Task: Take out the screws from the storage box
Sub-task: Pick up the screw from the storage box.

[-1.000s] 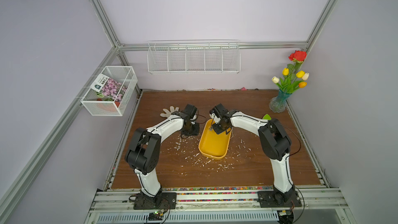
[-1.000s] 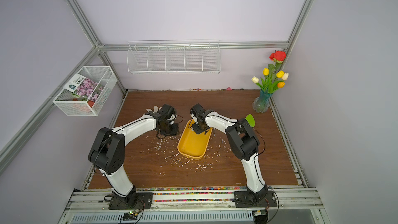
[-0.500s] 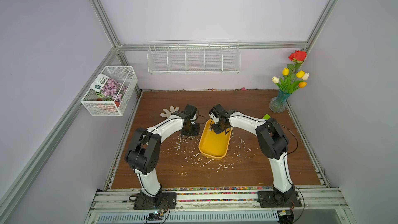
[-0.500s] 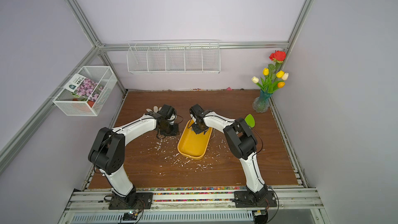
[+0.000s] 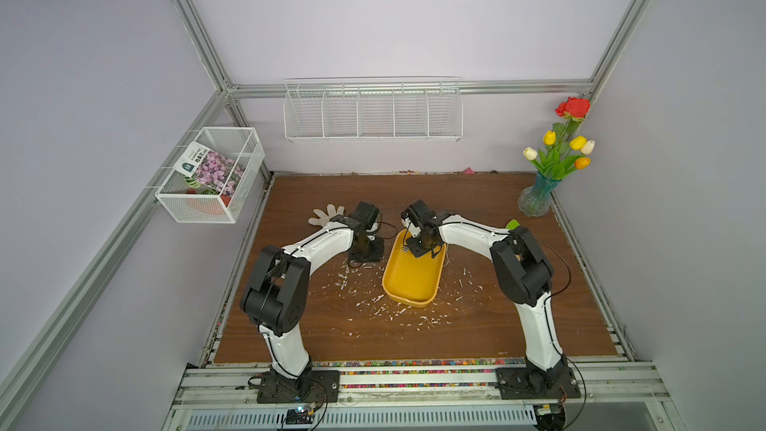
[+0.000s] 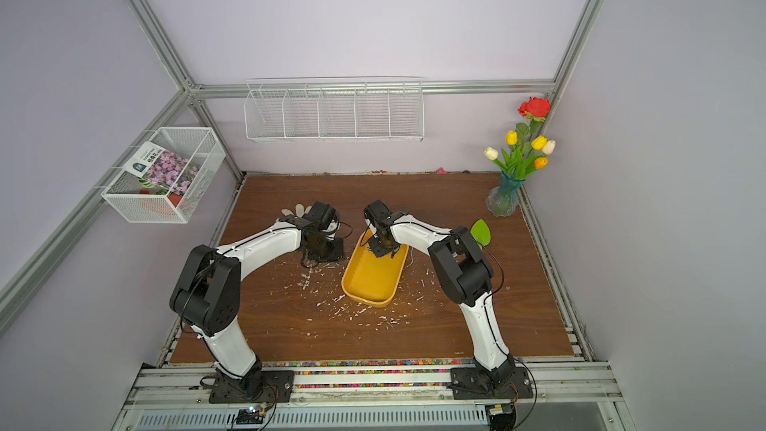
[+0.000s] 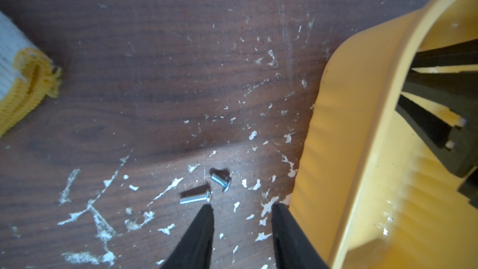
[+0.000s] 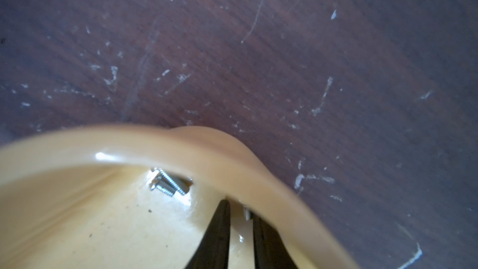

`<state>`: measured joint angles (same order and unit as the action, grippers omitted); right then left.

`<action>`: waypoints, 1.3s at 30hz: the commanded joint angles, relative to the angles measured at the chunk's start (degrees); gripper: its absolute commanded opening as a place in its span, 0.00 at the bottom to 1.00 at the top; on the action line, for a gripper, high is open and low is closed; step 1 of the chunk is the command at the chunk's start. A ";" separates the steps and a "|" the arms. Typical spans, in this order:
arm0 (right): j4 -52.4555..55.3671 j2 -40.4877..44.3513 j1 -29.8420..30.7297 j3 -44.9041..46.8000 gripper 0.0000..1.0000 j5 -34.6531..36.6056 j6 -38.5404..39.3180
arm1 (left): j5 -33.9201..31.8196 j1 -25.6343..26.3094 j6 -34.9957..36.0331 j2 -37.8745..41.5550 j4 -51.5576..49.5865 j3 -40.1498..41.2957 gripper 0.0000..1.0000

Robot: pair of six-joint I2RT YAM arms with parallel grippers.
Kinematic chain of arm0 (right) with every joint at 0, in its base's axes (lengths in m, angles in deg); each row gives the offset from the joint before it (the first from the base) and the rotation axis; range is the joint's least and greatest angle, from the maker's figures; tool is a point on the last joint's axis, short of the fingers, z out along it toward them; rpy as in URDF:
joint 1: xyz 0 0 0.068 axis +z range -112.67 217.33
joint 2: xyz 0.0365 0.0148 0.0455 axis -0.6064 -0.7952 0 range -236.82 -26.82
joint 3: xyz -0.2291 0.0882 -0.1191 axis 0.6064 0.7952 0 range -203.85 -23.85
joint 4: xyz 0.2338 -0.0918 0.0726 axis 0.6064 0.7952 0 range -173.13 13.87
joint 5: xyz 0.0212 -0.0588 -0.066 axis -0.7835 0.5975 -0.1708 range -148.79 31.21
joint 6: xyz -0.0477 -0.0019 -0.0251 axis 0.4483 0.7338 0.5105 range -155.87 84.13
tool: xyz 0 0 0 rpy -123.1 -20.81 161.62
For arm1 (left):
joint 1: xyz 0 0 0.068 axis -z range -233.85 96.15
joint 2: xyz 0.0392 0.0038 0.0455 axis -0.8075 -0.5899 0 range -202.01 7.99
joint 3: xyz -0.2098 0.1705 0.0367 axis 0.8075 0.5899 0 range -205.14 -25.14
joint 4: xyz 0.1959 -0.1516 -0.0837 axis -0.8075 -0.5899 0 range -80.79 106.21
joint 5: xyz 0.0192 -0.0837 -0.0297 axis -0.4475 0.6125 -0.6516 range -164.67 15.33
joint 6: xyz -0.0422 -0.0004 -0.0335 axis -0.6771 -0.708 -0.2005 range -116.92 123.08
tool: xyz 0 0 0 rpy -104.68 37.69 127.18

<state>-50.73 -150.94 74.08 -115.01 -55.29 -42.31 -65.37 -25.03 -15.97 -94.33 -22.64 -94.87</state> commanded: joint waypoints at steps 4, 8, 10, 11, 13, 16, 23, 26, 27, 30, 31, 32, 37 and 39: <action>3.75 -5.08 0.34 2.47 0.17 2.84 -0.93 | 0.54 -0.17 0.50 -0.10 0.71 0.86 0.42; 4.77 -5.75 0.31 1.86 0.15 3.28 -1.02 | 0.58 -0.17 0.50 -0.16 0.71 0.74 0.42; 5.03 -6.16 0.33 1.50 0.07 3.00 -0.87 | 0.42 -0.17 0.50 -0.16 0.63 0.74 0.42; 4.96 -6.31 0.31 1.51 0.04 2.79 -0.91 | 0.38 -0.14 0.51 -0.09 0.62 0.65 0.42; 4.67 -5.92 0.34 1.59 0.00 2.40 -0.55 | 0.37 -0.17 0.56 -0.11 0.53 0.72 0.42; 5.24 -5.10 0.40 0.86 0.00 2.63 -0.11 | 0.02 -0.12 0.49 0.00 0.38 0.70 0.41; 4.25 1.19 0.42 0.95 0.00 1.65 -1.95 | -0.30 -0.08 0.15 0.28 0.09 0.17 0.41; 4.22 4.20 0.40 0.89 0.00 1.24 -2.30 | -0.08 -0.08 -0.02 0.27 0.01 -0.14 0.41; 4.49 5.06 0.40 0.85 0.00 1.32 -2.37 | -0.19 -0.08 0.00 0.27 0.08 -0.14 0.41; 5.44 6.95 0.42 1.27 0.00 1.03 -2.50 | -0.27 -0.08 -0.21 0.68 0.27 0.27 0.41; 5.34 7.83 0.41 1.94 0.00 0.74 -2.65 | -0.40 -0.08 -0.22 0.97 0.27 0.22 0.41; 5.30 8.45 0.40 2.38 0.00 0.54 -2.75 | -0.54 -0.08 -0.18 1.04 0.20 0.13 0.41; 6.21 13.86 0.40 5.11 0.00 0.64 -3.92 | -3.79 -0.40 1.26 1.67 -2.22 -1.89 0.42; 7.66 17.08 0.38 6.29 0.00 1.74 -4.47 | -5.24 -0.82 2.43 2.07 -4.04 -3.44 0.42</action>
<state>-46.03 -138.26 74.43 -110.42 -54.28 -45.06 -67.58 -25.12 -15.40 -94.18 -24.09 -95.40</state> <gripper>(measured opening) 0.073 0.419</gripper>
